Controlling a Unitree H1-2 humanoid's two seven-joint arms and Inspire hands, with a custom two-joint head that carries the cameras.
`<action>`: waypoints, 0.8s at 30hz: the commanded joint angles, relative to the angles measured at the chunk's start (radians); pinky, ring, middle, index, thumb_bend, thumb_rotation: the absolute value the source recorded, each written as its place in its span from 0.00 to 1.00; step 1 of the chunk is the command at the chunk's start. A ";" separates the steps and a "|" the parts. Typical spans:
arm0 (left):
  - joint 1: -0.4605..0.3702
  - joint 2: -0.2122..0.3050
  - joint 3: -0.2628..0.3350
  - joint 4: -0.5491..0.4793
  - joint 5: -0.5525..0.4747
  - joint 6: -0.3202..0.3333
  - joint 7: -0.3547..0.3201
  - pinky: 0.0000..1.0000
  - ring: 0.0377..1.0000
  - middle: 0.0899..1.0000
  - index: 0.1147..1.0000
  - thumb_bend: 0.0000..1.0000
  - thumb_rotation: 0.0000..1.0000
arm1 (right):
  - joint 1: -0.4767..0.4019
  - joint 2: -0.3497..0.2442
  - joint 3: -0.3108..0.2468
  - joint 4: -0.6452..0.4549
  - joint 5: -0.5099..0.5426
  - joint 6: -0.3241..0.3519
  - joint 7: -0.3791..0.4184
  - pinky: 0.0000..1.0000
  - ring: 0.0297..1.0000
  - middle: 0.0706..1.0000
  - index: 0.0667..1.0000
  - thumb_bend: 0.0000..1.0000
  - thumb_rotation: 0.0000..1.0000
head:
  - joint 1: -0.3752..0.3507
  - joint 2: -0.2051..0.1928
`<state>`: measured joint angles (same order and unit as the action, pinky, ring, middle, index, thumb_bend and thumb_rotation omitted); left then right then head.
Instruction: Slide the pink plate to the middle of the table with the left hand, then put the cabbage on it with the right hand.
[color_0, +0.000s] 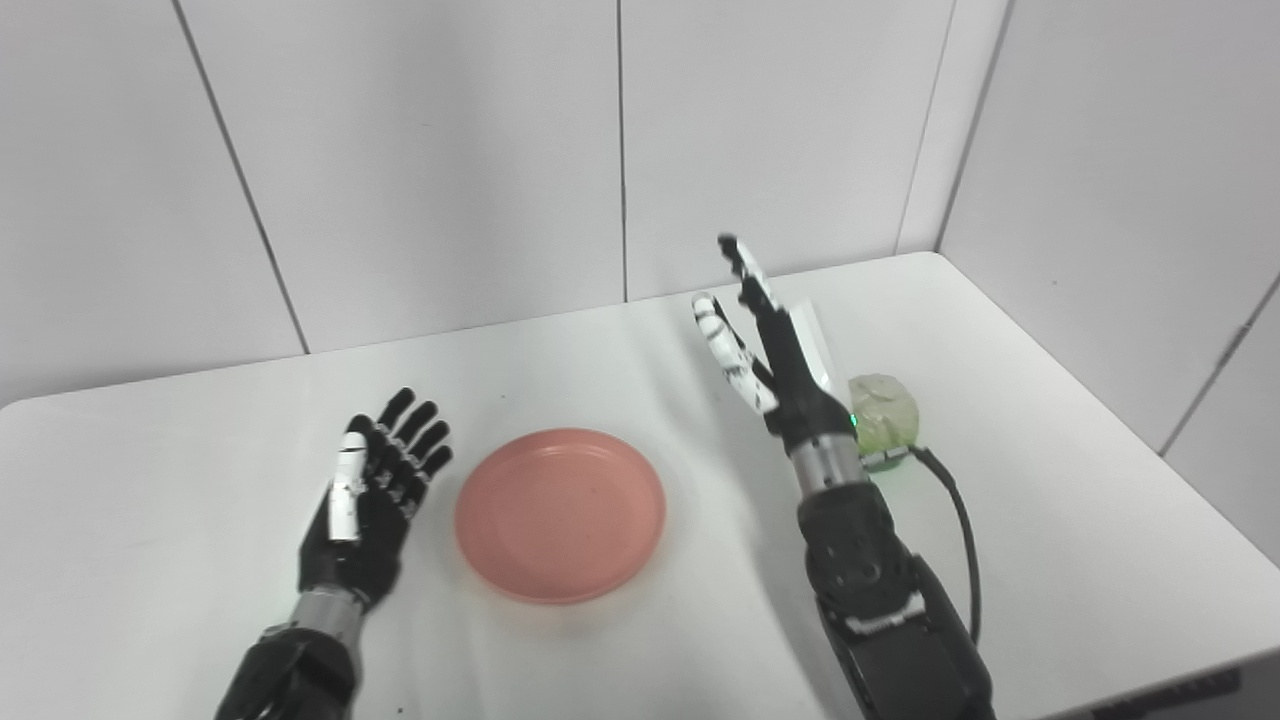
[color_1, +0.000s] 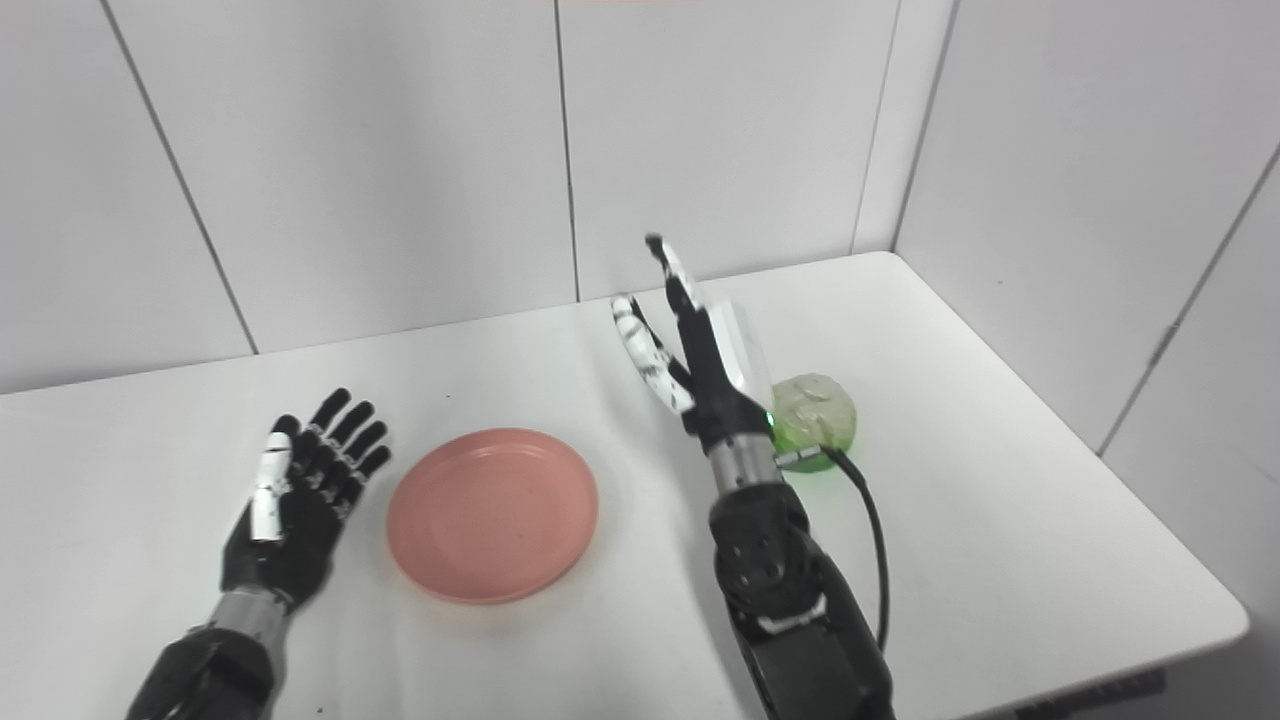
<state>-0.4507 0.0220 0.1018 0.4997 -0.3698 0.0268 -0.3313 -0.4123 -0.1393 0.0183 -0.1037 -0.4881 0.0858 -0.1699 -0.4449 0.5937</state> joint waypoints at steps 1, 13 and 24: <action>-0.004 0.024 0.011 0.047 -0.005 0.009 -0.008 0.92 0.91 0.91 0.90 0.46 1.00 | -0.048 -0.020 -0.024 -0.056 -0.033 0.038 -0.011 0.84 0.90 0.93 0.93 0.66 0.78 | -0.019 -0.005; -0.041 0.064 0.055 0.177 -0.036 -0.020 -0.075 0.89 0.89 0.90 0.89 0.46 1.00 | -0.017 -0.120 -0.112 -0.220 -0.134 0.218 0.043 0.88 0.95 0.99 1.00 1.00 0.60 | -0.098 -0.019; -0.049 0.079 0.066 0.202 -0.047 -0.013 -0.091 0.88 0.89 0.90 0.88 0.46 1.00 | 0.075 -0.198 -0.220 -0.306 -0.110 0.330 0.117 0.86 0.98 1.00 1.00 1.00 0.61 | -0.123 -0.002</action>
<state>-0.5246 0.0863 0.1608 0.6590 -0.4135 -0.0101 -0.4230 -0.3218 -0.3223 -0.1889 -0.3779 -0.6040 0.4085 -0.0509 -0.5614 0.5844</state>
